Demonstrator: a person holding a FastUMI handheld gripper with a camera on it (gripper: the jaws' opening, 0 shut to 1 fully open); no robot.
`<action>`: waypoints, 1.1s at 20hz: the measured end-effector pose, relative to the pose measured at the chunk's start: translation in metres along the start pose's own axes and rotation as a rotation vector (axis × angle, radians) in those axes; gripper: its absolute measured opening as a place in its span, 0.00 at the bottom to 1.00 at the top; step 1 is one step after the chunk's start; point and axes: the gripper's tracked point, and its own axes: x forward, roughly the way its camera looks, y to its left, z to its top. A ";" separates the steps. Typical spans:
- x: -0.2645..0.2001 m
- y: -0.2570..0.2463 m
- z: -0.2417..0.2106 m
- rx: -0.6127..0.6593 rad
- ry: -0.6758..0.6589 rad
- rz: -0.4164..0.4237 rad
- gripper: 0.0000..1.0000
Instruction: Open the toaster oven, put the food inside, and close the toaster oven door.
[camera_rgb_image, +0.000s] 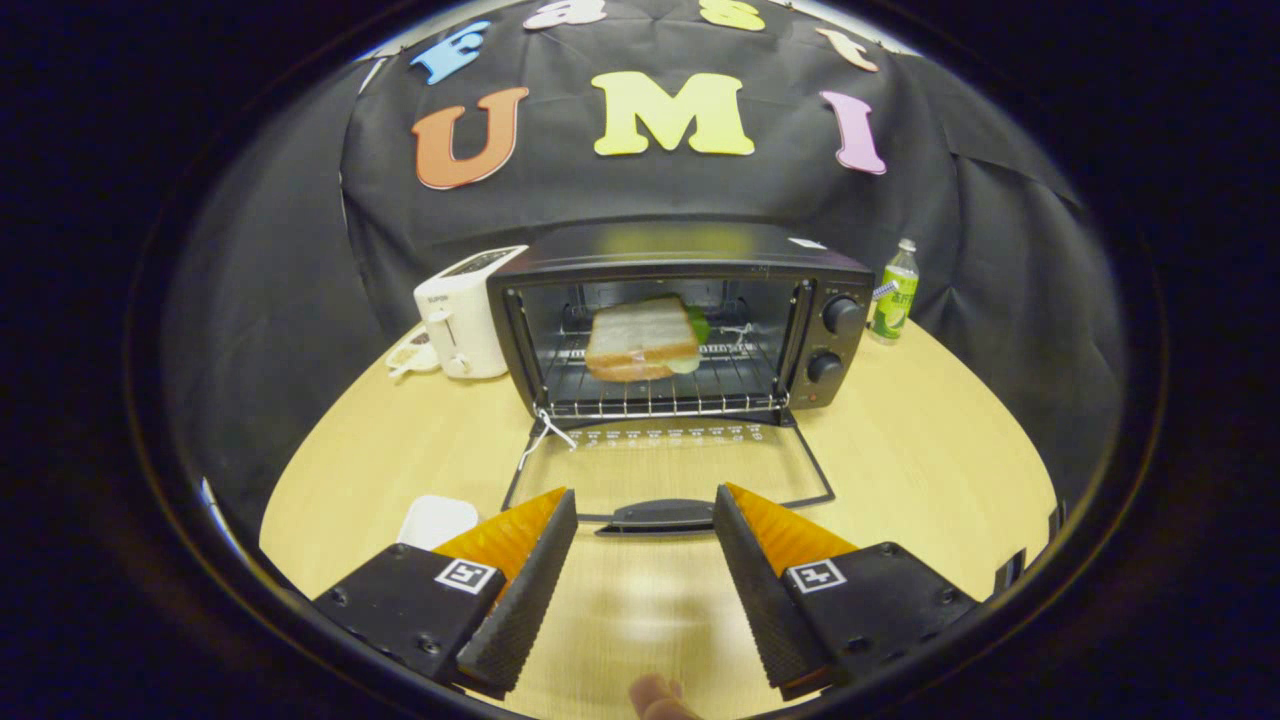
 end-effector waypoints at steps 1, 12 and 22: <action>0.004 -0.001 -0.006 0.001 0.015 -0.002 0.91; 0.040 -0.007 -0.055 0.035 0.145 -0.019 0.91; 0.052 -0.016 -0.052 0.023 0.097 -0.042 0.92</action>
